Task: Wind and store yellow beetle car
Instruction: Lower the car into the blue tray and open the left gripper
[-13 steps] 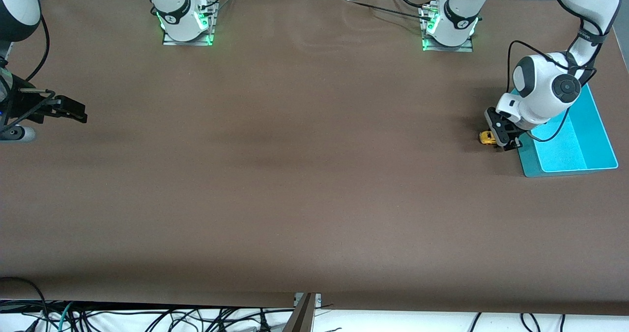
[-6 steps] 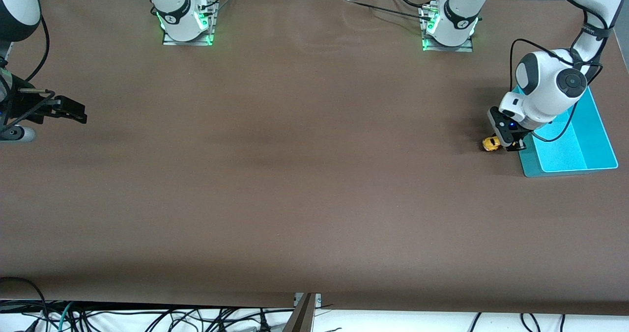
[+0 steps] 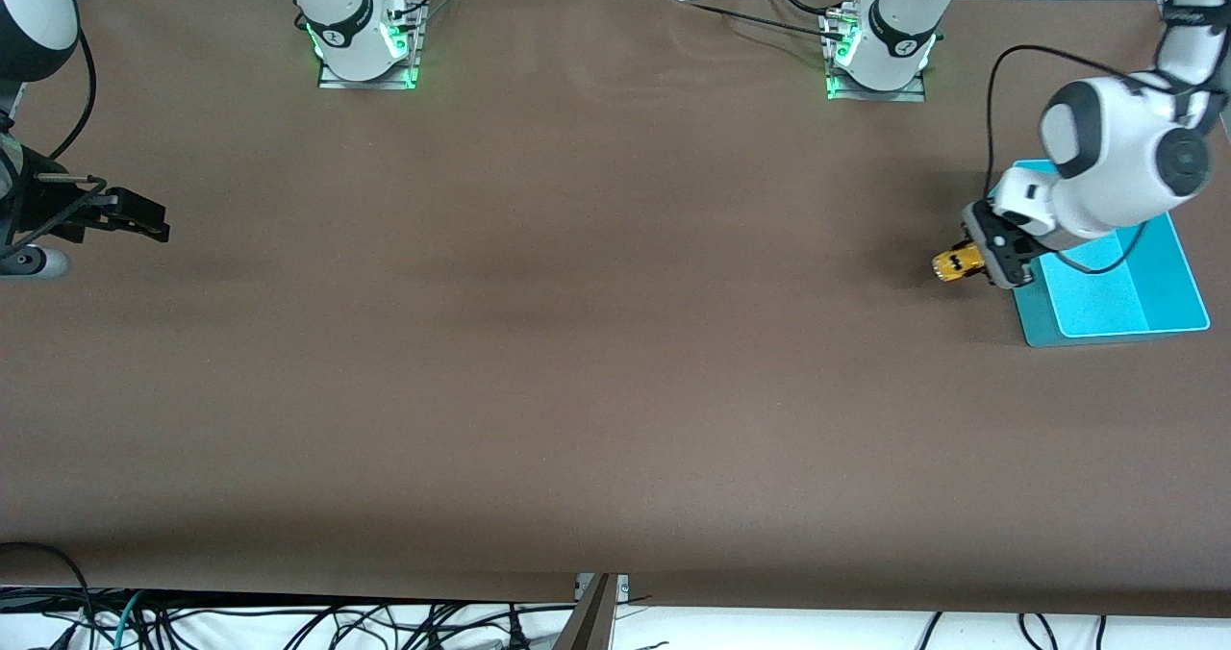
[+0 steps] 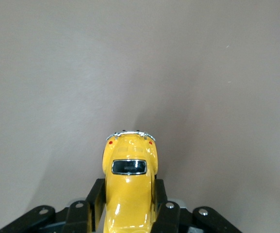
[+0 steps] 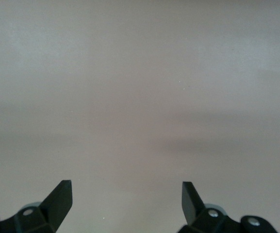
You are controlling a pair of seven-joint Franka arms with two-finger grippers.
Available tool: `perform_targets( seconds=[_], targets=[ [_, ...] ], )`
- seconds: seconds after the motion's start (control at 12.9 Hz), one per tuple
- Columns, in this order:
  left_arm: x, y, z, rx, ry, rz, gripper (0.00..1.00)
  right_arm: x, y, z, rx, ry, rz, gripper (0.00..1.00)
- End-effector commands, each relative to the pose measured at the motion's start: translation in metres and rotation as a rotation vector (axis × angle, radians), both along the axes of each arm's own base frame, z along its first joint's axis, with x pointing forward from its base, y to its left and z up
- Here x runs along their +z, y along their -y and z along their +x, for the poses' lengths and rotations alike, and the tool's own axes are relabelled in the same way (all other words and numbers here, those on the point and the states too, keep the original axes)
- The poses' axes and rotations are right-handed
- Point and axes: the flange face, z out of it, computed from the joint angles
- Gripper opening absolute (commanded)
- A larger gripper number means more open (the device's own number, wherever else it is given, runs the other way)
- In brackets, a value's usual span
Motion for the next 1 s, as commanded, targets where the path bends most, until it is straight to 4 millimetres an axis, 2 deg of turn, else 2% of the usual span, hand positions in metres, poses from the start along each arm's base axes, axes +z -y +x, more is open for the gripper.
perform_targets(
  seconds=[0.0, 0.08, 0.15, 0.31, 0.46, 0.62, 0.77, 0.93],
  targets=[
    [0.042, -0.052, 0.014, -0.027, -0.021, 0.033, 0.0, 0.002, 0.004, -0.002, 0.003, 0.006, 0.018, 1.0],
    [0.048, -0.059, 0.016, -0.08, -0.01, 0.047, 0.0, 0.002, 0.004, -0.002, 0.003, 0.006, 0.018, 1.0],
    [0.05, -0.079, 0.012, -0.111, -0.006, 0.053, 0.0, 0.002, 0.003, -0.001, 0.005, 0.006, 0.018, 1.0],
    [0.03, -0.126, 0.0, -0.175, -0.009, 0.035, 0.0, 0.002, 0.004, -0.002, 0.003, 0.006, 0.018, 1.0],
    [0.001, -0.161, -0.017, -0.224, 0.006, 0.051, 0.0, 0.002, 0.004, -0.002, 0.003, 0.006, 0.018, 1.0],
    [-0.018, -0.167, -0.03, -0.33, -0.033, 0.126, 0.0, 0.002, 0.004, -0.002, 0.003, 0.006, 0.018, 1.0],
    [-0.04, -0.169, -0.048, -0.373, -0.056, 0.119, 0.0, 0.002, 0.004, -0.002, 0.003, 0.006, 0.018, 1.0],
    [-0.071, -0.169, -0.068, -0.386, -0.065, 0.115, 0.0, 0.002, 0.004, -0.002, 0.003, 0.006, 0.018, 1.0]
  ],
)
